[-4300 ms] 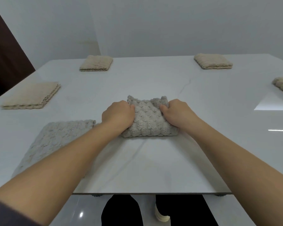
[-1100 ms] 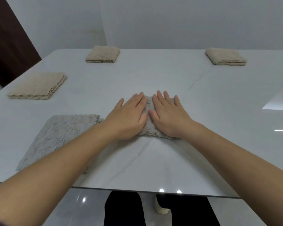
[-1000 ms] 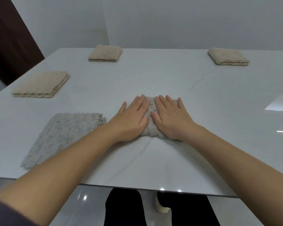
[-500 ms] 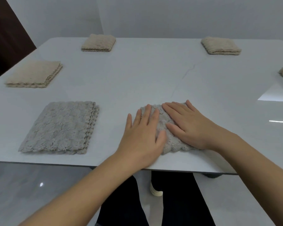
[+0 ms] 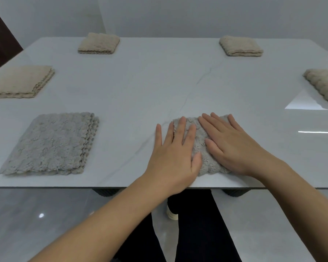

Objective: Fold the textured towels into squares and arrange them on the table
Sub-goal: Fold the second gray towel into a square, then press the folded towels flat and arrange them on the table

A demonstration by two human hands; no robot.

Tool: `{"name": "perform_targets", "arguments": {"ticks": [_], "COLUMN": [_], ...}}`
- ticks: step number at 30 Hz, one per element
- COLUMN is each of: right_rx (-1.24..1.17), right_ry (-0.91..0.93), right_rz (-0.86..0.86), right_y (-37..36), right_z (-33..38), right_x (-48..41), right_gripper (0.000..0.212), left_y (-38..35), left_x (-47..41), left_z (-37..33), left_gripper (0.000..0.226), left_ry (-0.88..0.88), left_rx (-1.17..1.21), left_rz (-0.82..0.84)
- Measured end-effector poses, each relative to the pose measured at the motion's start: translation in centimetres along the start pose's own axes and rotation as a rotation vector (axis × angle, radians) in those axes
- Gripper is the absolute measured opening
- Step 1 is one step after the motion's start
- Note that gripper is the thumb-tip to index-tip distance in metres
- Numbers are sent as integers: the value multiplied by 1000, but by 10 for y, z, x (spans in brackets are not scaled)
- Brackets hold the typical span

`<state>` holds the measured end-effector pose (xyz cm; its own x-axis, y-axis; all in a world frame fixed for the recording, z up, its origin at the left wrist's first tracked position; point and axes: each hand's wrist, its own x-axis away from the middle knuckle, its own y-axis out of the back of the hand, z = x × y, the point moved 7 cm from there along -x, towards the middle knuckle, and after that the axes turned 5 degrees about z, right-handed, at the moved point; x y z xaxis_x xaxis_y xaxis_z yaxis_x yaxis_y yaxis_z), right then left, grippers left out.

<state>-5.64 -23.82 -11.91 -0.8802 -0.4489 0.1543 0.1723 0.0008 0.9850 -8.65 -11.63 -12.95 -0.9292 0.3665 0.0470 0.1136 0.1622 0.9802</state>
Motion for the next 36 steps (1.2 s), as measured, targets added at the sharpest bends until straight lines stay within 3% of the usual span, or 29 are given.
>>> {"name": "perform_targets", "arguments": {"ticks": [12,17,24,29,36], "right_rx": [-61,-108,-80,-82,-300], "right_ry": [-67,-136,-2,136,245], "right_rz": [11,22,-15,24,32], "right_y": [2,12,17,3,11], "right_z": [-45,-40,45,131,220], "right_x": [23,25,-12,-59,-116], "right_gripper": [80,87,62,61,60], "left_y": [-6,0,51,76,68], "left_x": [-22,-15,38,74,78], "left_z": [-44,-40,81,174,252], "left_gripper": [75,67,74,66,52], "left_ry": [-55,-65,173,330,354], "left_rx": [9,82,-11,28,15], "left_rz": [23,3,-141,-179,-41]}}
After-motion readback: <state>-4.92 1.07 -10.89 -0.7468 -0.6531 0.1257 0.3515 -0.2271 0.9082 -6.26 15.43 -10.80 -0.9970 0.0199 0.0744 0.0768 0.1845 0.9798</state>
